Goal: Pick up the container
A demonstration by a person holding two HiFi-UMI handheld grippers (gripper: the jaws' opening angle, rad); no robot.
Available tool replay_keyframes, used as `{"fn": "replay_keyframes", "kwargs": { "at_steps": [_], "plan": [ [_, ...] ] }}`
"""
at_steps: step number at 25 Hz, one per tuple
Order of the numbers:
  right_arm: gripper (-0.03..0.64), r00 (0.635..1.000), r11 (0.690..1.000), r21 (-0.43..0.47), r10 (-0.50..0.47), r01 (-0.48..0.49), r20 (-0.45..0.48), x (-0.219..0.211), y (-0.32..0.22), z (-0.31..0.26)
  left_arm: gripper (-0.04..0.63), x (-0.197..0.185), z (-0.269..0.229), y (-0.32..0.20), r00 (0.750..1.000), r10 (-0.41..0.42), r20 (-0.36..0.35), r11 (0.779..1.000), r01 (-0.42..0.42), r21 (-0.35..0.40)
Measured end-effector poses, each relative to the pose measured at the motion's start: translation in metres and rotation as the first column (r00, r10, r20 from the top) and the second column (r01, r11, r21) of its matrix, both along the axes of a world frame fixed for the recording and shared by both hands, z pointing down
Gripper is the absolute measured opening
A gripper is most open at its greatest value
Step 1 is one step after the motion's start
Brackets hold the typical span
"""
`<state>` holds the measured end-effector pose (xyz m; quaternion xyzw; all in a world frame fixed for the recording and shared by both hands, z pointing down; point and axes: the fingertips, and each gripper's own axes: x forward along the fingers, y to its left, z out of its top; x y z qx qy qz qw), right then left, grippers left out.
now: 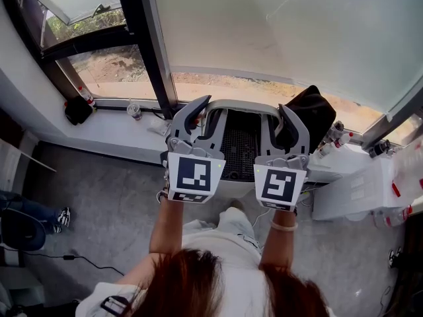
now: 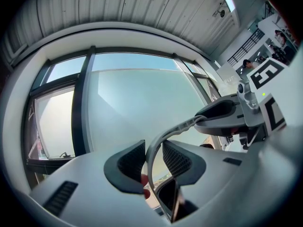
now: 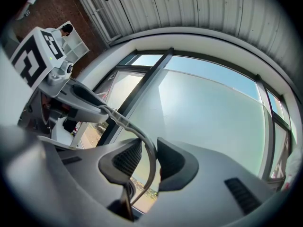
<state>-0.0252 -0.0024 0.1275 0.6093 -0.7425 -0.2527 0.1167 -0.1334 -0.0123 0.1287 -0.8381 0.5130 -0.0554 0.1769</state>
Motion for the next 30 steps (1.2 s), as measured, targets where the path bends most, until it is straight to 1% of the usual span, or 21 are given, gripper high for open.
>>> {"fn": "replay_keyframes", "kwargs": {
  "at_steps": [7, 17, 30],
  "plan": [
    [0.114, 1.000, 1.000, 0.004, -0.004, 0.004, 0.013, 0.001, -0.002, -0.001, 0.126, 0.001, -0.002, -0.001, 1.000, 0.000, 0.008, 1.000, 0.000, 0.004],
    [0.114, 1.000, 1.000, 0.002, 0.006, -0.006, 0.007, 0.001, 0.000, -0.001, 0.126, 0.001, -0.002, -0.001, 1.000, 0.011, 0.007, 1.000, -0.011, -0.002],
    [0.114, 1.000, 1.000, 0.005, 0.015, -0.015, 0.005, -0.001, 0.014, 0.001, 0.126, -0.001, 0.001, 0.011, 1.000, 0.025, 0.001, 1.000, -0.025, -0.002]
  ]
}}
